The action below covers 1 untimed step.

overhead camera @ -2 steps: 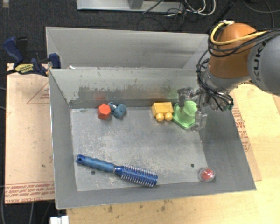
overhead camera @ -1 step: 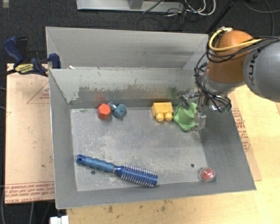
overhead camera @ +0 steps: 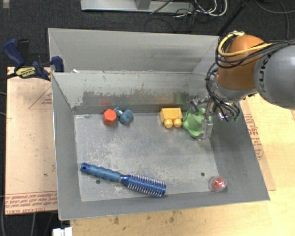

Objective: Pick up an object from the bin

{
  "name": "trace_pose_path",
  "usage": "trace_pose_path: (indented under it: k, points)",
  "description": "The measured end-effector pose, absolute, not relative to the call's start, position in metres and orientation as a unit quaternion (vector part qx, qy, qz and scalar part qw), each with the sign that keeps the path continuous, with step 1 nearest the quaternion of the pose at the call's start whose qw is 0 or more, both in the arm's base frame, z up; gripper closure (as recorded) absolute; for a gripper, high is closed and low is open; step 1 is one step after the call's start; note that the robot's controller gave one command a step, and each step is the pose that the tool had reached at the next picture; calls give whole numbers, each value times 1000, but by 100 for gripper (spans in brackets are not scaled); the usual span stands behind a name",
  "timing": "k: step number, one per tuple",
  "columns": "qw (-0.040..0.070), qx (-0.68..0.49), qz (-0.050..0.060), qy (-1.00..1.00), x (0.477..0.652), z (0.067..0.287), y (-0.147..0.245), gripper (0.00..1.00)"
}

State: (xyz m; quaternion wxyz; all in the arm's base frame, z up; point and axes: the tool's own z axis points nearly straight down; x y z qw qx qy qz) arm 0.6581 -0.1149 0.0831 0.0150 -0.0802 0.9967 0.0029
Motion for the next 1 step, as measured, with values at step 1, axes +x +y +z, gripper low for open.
trace_pose_path:
  k: [1]
  points:
    - [14,-41,2,999,659,82,-112,0]
